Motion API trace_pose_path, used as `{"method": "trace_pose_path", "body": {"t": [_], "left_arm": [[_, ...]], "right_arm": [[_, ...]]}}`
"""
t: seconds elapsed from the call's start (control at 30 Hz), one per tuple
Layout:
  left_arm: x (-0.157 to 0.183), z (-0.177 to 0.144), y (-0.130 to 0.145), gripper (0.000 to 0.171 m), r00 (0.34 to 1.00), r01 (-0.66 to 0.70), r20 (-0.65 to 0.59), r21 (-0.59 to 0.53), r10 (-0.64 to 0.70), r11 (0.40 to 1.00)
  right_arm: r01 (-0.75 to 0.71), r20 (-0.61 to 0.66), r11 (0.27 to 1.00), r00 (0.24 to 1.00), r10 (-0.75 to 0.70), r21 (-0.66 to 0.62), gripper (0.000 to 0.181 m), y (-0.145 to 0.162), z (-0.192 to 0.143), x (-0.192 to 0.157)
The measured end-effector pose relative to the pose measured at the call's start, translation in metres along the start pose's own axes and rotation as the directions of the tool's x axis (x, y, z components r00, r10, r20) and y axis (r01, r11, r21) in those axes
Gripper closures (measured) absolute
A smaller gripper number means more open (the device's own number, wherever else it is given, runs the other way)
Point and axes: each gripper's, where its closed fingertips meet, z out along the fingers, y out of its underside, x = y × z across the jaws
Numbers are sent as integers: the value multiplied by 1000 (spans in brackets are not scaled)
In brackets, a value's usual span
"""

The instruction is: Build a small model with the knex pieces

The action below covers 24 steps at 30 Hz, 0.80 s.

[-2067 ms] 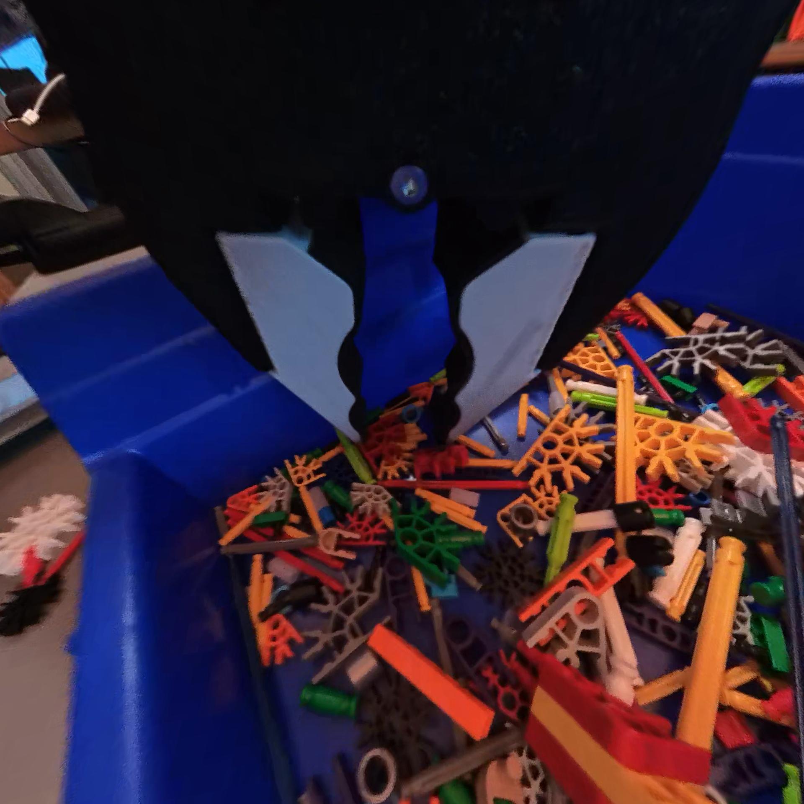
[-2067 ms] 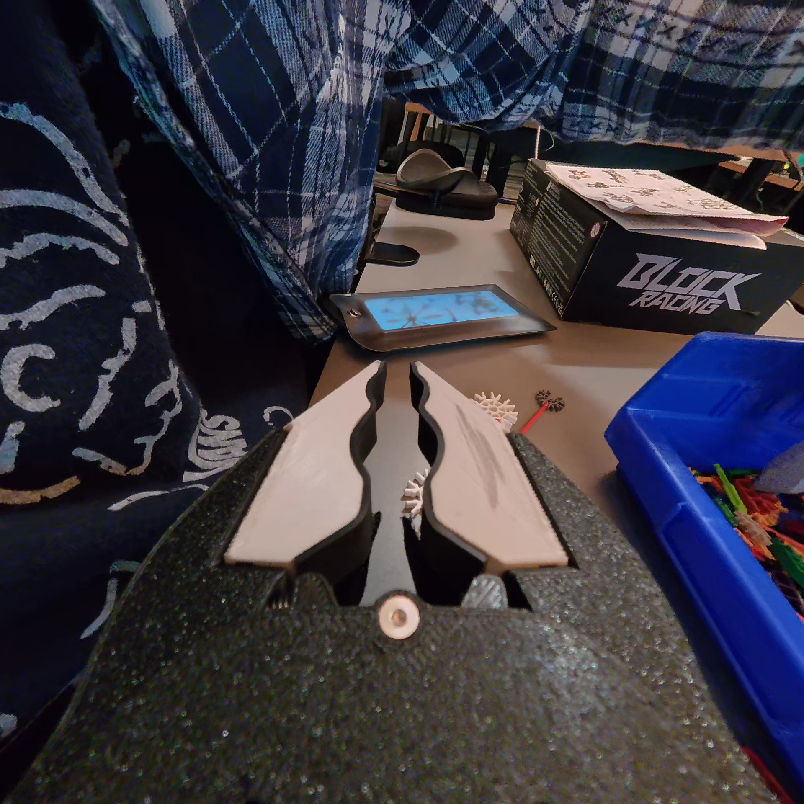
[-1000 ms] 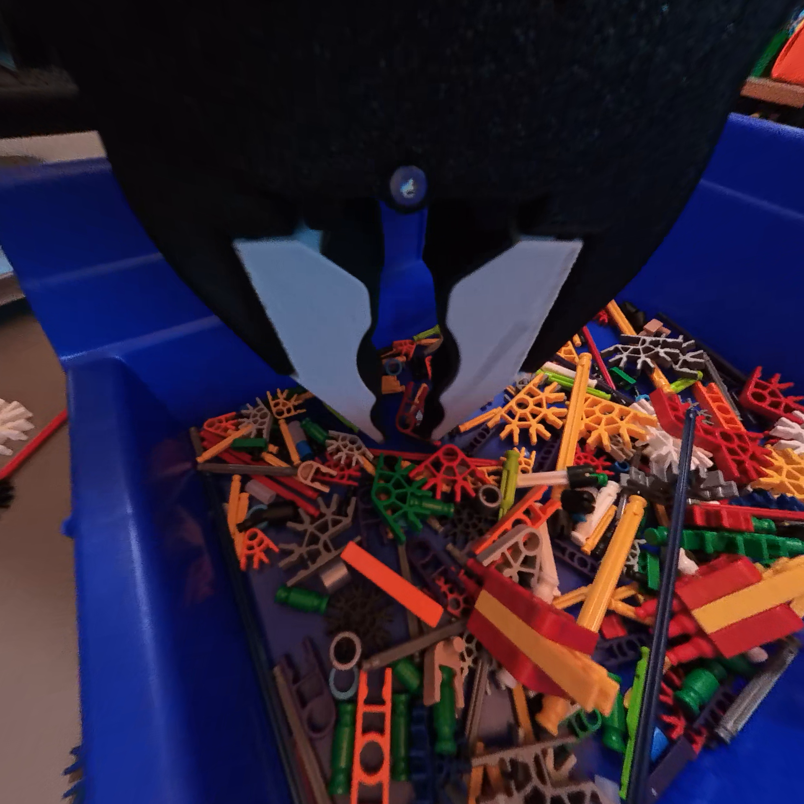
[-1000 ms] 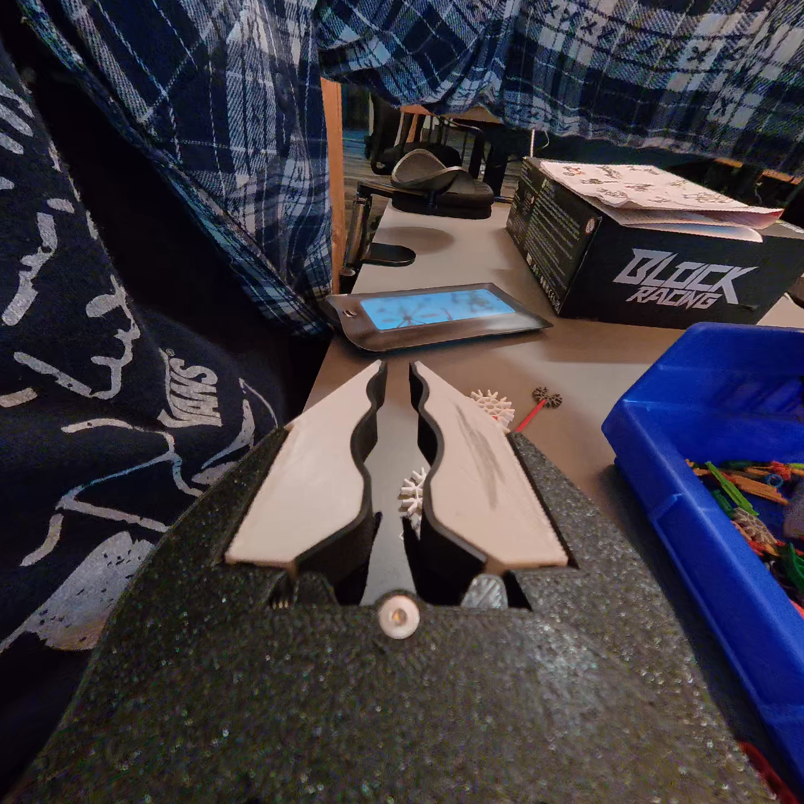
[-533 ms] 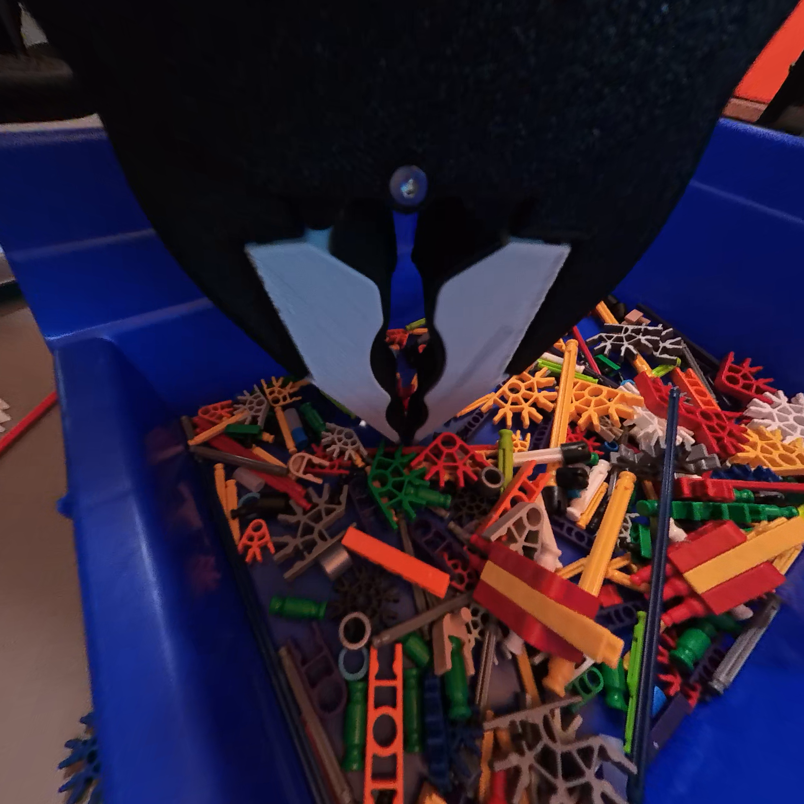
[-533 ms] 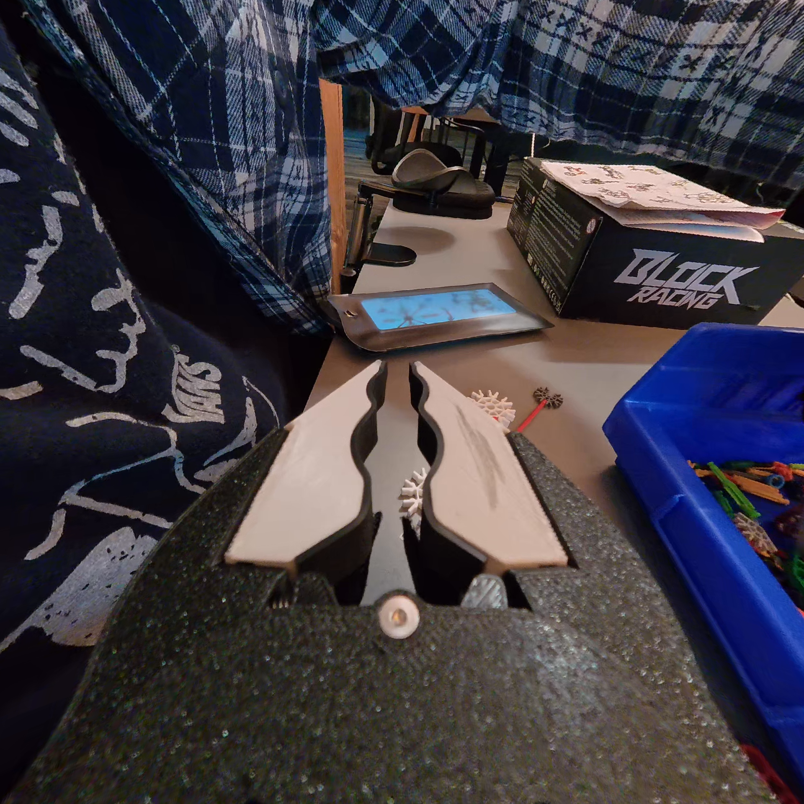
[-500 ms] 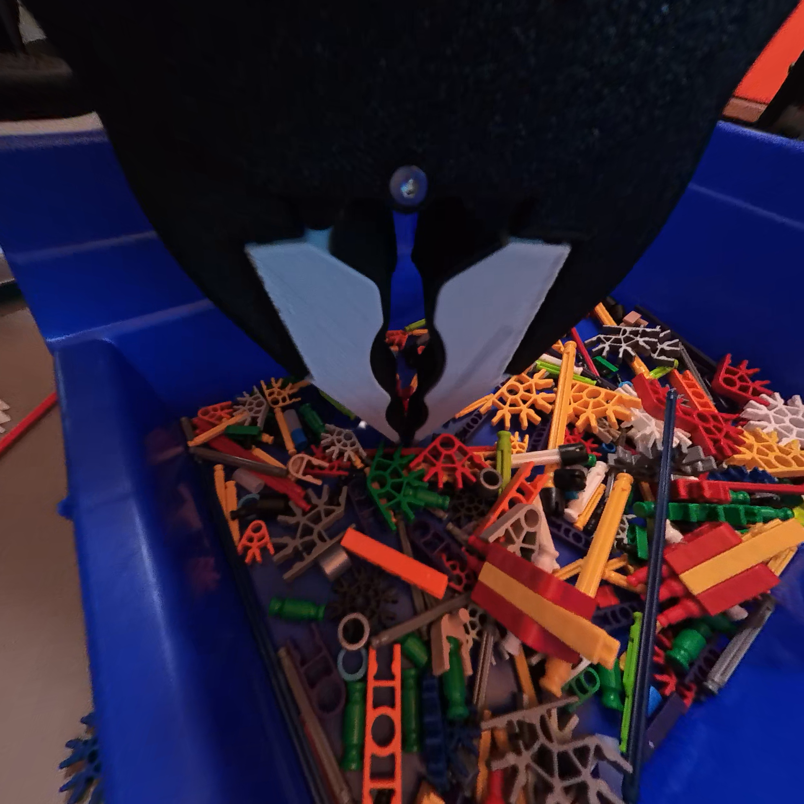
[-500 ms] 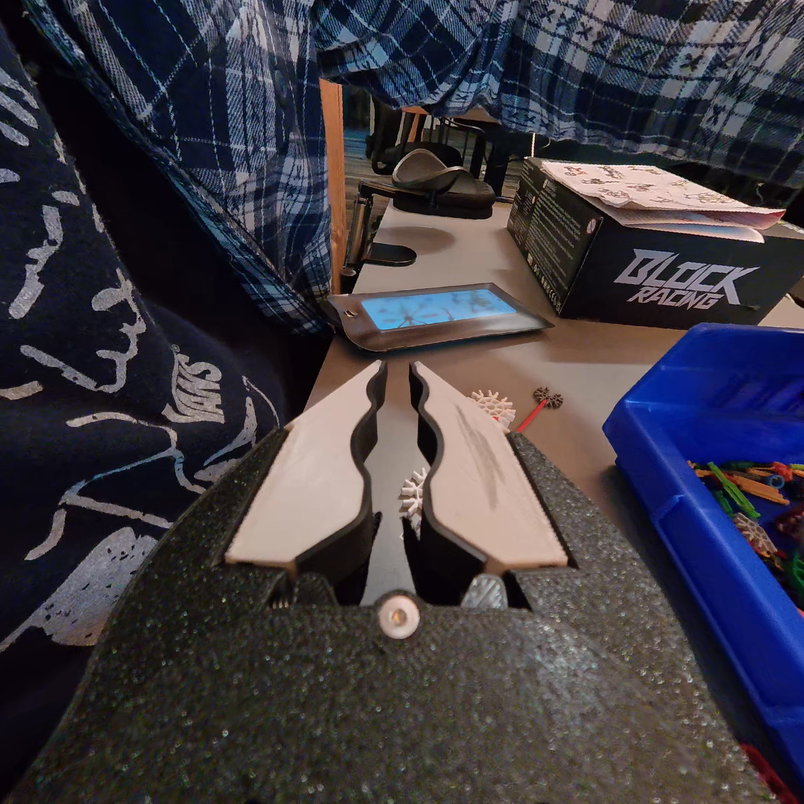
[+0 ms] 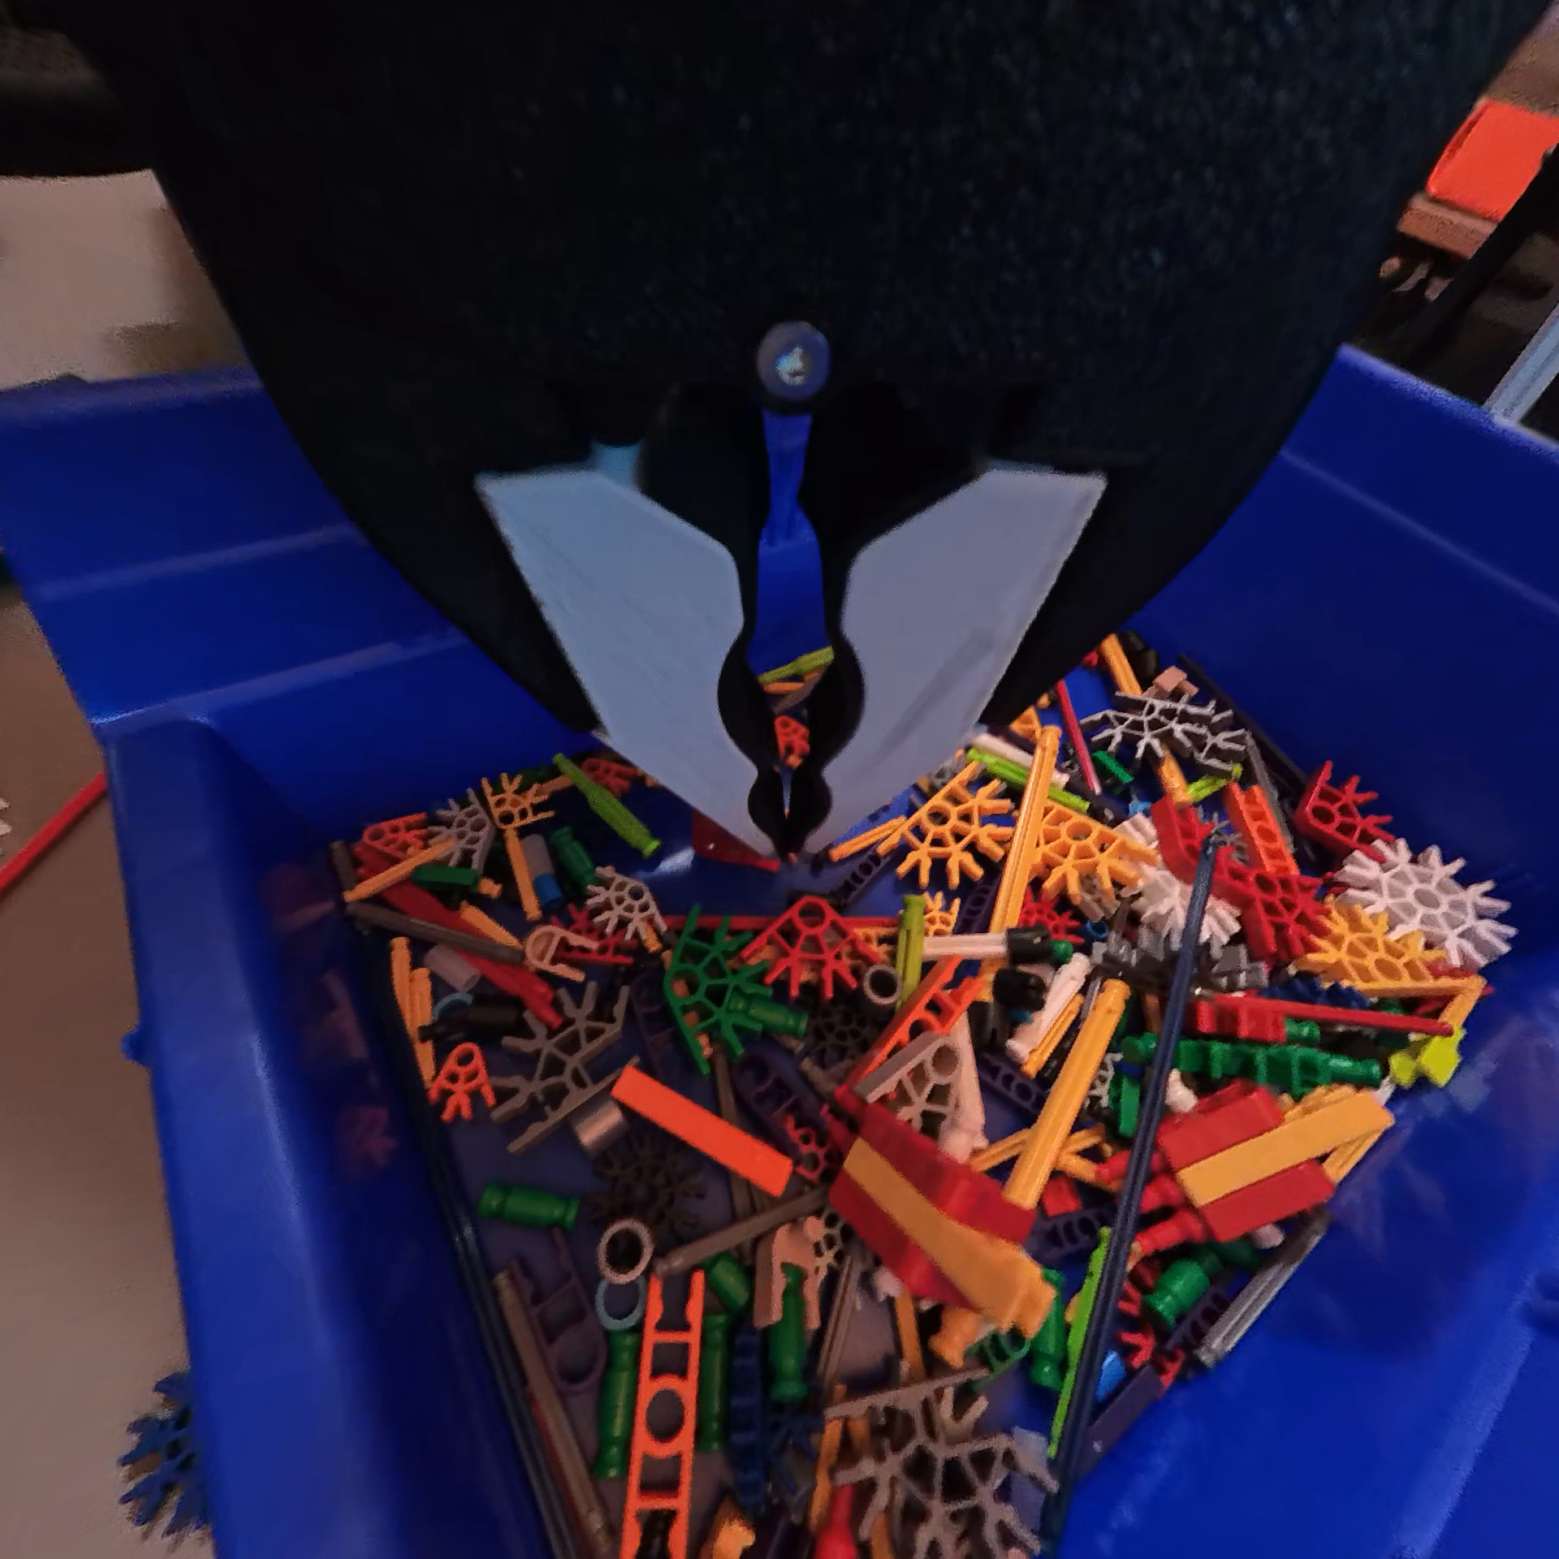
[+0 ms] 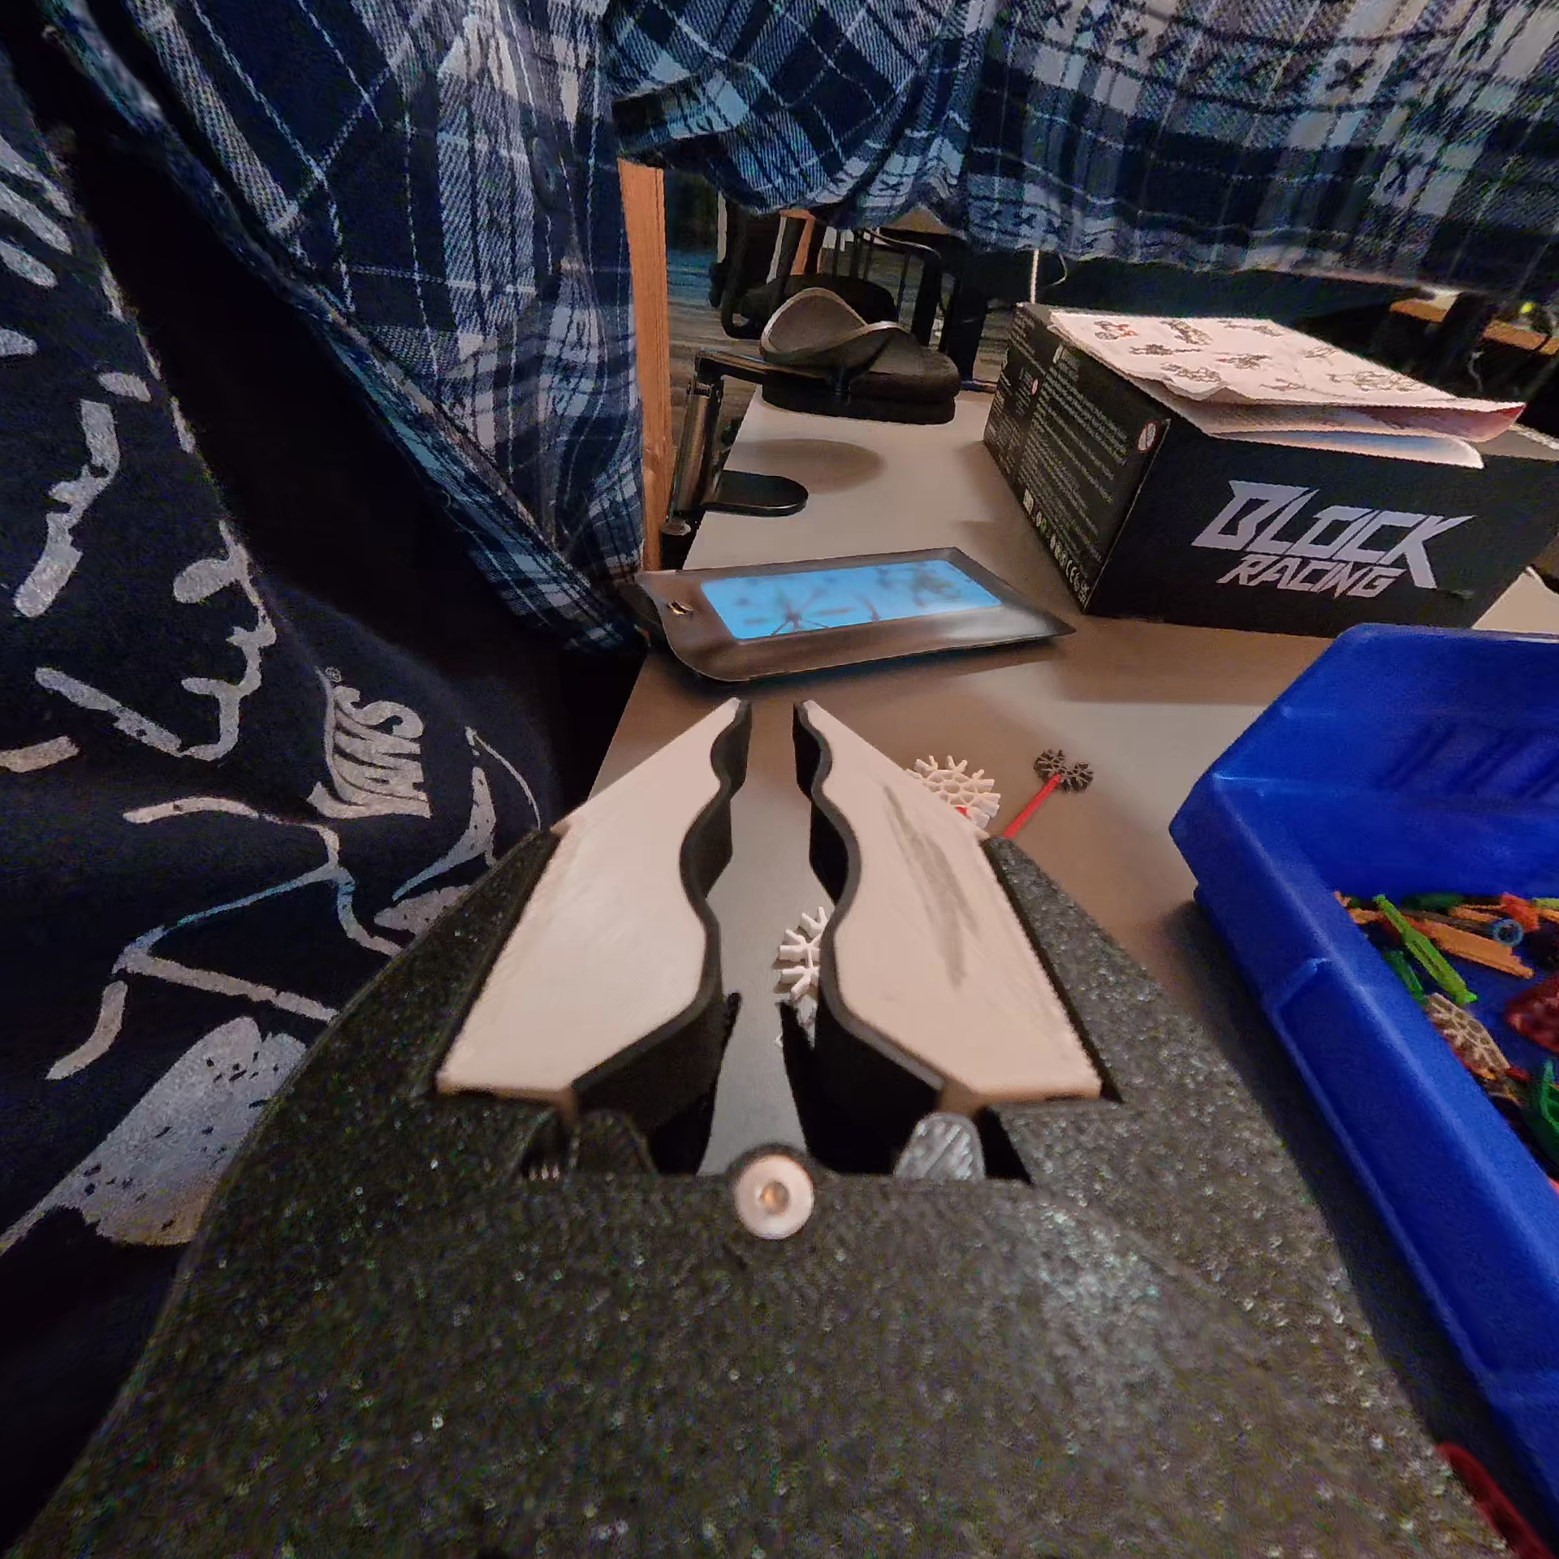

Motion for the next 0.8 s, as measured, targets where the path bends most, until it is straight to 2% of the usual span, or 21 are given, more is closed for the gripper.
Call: {"method": "trace_pose_path", "body": {"t": [0.3,0.57,0.67,0.8], "left_arm": [[-20,-20,11,171,998,46,40,33,-47,998],[-14,-24,15,171,999,46,17,32,-46,998],[-12,-24,17,171,999,44,10,23,-44,999],[-11,-23,16,171,999,45,0,25,-45,999]], "right_arm": [[26,29,1000,999,-26,14,172,-5,7,-8],[-9,237,969,970,-51,246,181,-48,-17,-44],[-28,288,960,956,-55,278,181,-54,-21,-52],[-34,280,959,959,-48,281,181,-54,-21,-50]]}}
